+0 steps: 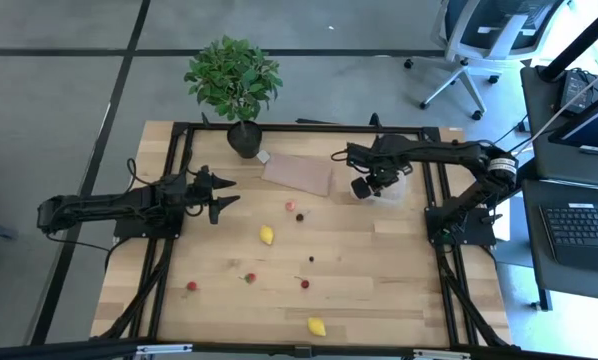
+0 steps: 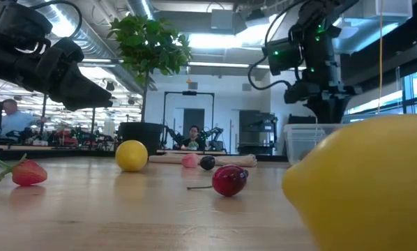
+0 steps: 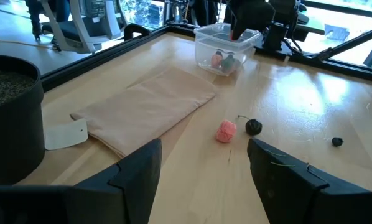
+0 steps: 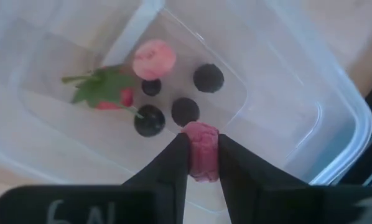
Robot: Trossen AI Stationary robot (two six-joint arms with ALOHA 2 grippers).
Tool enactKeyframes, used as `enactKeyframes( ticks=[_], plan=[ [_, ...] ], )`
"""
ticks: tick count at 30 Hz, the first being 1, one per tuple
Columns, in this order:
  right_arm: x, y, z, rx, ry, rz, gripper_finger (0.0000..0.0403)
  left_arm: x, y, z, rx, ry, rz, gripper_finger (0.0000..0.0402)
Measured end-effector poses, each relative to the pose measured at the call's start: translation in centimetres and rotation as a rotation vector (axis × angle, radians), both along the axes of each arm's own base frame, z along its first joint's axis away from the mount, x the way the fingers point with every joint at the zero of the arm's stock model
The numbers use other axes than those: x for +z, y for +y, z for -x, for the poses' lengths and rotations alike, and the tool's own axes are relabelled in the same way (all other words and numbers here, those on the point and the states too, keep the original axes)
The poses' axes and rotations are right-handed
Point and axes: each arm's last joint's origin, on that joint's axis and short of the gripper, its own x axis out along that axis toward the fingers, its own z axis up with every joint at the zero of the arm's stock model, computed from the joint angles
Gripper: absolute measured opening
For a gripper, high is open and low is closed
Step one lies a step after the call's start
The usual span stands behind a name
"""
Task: Pick and placing Produce into tupperware
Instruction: Put the right pink peach into the transparent container, then put the blueberry into the transparent container
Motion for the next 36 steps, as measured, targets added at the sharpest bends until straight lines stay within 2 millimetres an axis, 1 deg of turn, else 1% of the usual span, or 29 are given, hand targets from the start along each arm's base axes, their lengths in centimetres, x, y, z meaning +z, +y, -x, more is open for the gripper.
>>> enactKeyframes(
  ticks=[5, 14, 16, 18, 21, 23, 25, 27, 29, 32, 34, 36],
  plan=[
    [-0.5, 0.2, 0.3, 0.006, 0.017, -0.017, 0.0113, 0.0, 0.0, 0.0, 0.0, 0.0, 0.0, 0.0231],
    [-0.4, 0.1, 0.2, 0.034, 0.004, -0.015, 0.021, 0.0, 0.0, 0.0, -0.002, 0.0, 0.0, 0.0231],
    [0.4, 0.0, -0.1, 0.038, -0.02, -0.001, 0.0224, 0.0, 0.0, 0.0, -0.002, 0.0, 0.0, 0.0231],
    [1.8, 0.2, -1.0, 0.073, -0.082, 0.034, 0.0233, 0.0, 0.0, 0.0, -0.002, 0.0, 0.0, 0.0231],
    [4.4, 1.1, -2.9, 0.209, -0.223, 0.086, 0.024, 0.0, 0.0, 0.0, -0.002, 0.0, 0.0, 0.0231],
    [6.4, 2.2, -4.3, 0.289, -0.337, 0.126, 0.024, 0.0, 0.0, 0.0, -0.002, 0.0, 0.0, 0.0231],
    [7.9, 3.6, -5.6, 0.365, -0.448, 0.162, 0.0241, 0.0, 0.0, 0.0, -0.002, 0.0, 0.0, 0.0231],
    [8.8, 5.4, -6.9, 0.477, -0.545, 0.195, 0.0241, 0.0, 0.0, 0.0, -0.002, 0.0, 0.0, 0.0231],
    [9.1, 7.6, -8.1, 0.595, -0.644, 0.224, 0.0241, 0.0, 0.0, 0.0, -0.001, -0.001, 0.004, 0.0231],
    [7.9, 10.9, -9.2, 0.735, -0.762, 0.304, 0.0241, 0.0, 0.0, 0.0, 0.004, -0.009, 0.027, 0.0231],
    [6.5, 13.0, -9.5, 0.774, -0.839, 0.38, 0.0241, 0.0, 0.0, 0.0, 0.005, -0.01, 0.029, 0.0231],
    [4.7, 14.6, -9.3, 0.805, -0.891, 0.424, 0.0241, 0.0, 0.0, 0.0, 0.005, -0.01, 0.029, 0.0231]
  ],
)
